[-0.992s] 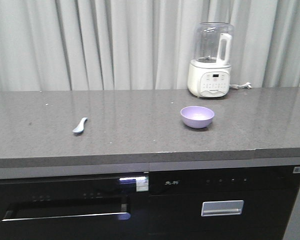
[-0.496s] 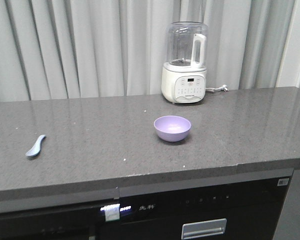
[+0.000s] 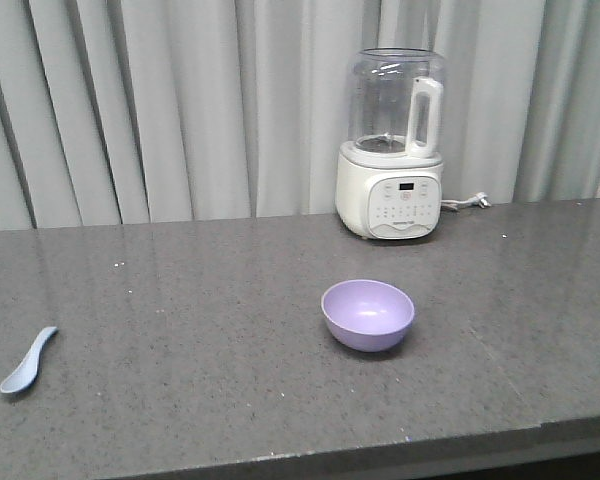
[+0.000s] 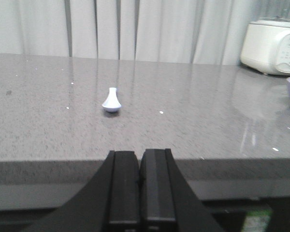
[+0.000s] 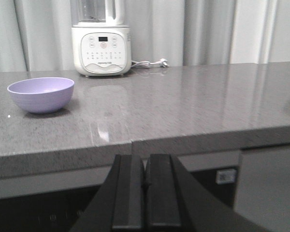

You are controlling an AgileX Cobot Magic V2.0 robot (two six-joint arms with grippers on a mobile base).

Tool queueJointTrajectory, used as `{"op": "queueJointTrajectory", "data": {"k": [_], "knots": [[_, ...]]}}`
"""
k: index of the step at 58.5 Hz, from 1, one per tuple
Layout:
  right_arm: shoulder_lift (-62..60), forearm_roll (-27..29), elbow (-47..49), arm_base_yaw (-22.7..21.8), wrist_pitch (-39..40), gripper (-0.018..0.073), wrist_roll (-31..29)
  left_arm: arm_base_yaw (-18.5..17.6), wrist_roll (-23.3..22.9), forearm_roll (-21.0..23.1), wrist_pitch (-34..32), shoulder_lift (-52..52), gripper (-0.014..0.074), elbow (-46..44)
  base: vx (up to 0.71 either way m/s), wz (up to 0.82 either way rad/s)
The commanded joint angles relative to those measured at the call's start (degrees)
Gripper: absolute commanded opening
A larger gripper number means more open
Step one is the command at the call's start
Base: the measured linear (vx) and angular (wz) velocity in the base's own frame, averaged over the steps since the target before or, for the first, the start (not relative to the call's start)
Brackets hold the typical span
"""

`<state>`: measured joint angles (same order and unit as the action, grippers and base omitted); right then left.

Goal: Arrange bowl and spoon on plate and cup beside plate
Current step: 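Drive the base toward the light blue spoon and lavender bowl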

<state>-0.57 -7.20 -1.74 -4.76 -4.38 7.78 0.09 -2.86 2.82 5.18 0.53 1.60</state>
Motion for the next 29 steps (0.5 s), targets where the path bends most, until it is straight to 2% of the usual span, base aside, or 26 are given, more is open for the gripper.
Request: {"op": "queueJointTrajectory", "data": {"k": [1, 29], "knots": [[-0.57, -0.31, -0.95, 0.04, 4.72, -0.0009, -0.28, 0.05, -0.30, 0.53, -4.62, 0.79, -0.0006, 1.46, 0.36, 0.20], [-0.57, -0.31, -0.95, 0.04, 4.72, -0.0009, -0.28, 0.05, -0.30, 0.53, -4.62, 0.79, -0.0006, 1.46, 0.31, 0.21]]}}
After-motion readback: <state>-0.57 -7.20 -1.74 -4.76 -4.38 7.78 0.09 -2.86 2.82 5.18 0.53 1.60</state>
